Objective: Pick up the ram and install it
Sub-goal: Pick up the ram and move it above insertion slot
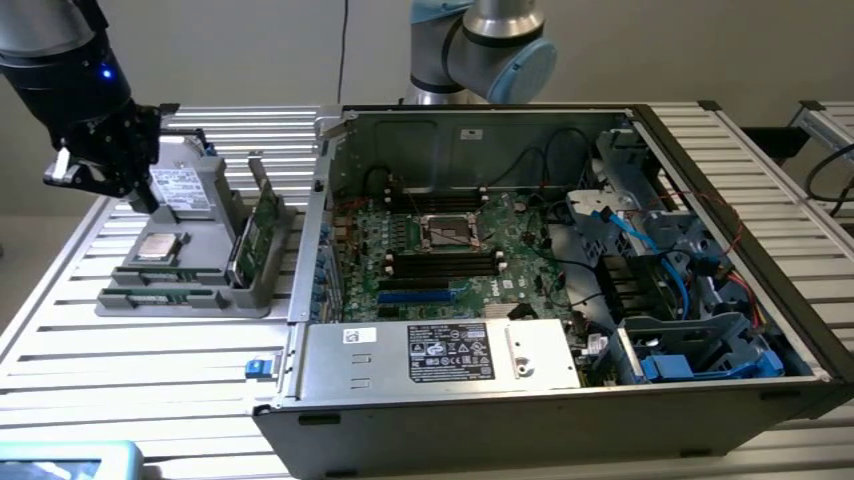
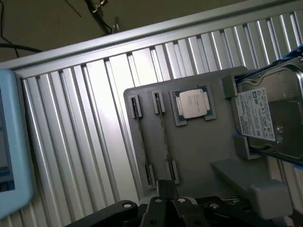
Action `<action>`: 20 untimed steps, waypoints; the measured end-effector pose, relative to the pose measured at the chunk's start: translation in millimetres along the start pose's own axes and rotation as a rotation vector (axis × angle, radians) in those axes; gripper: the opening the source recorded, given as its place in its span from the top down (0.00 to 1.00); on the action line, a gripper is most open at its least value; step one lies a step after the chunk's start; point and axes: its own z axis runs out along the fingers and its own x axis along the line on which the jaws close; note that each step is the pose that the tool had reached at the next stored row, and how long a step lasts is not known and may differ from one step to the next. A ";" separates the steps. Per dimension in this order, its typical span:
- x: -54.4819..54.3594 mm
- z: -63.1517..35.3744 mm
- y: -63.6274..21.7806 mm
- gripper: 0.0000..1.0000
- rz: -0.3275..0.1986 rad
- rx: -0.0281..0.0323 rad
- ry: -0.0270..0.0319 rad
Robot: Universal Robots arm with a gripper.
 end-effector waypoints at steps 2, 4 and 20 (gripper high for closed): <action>0.0 0.0 0.0 0.89 -0.031 0.0036 -0.0004; 0.0 0.0 0.0 0.89 -0.061 0.0062 -0.0008; 1.8 1.1 5.7 0.64 -0.081 0.0078 -0.0008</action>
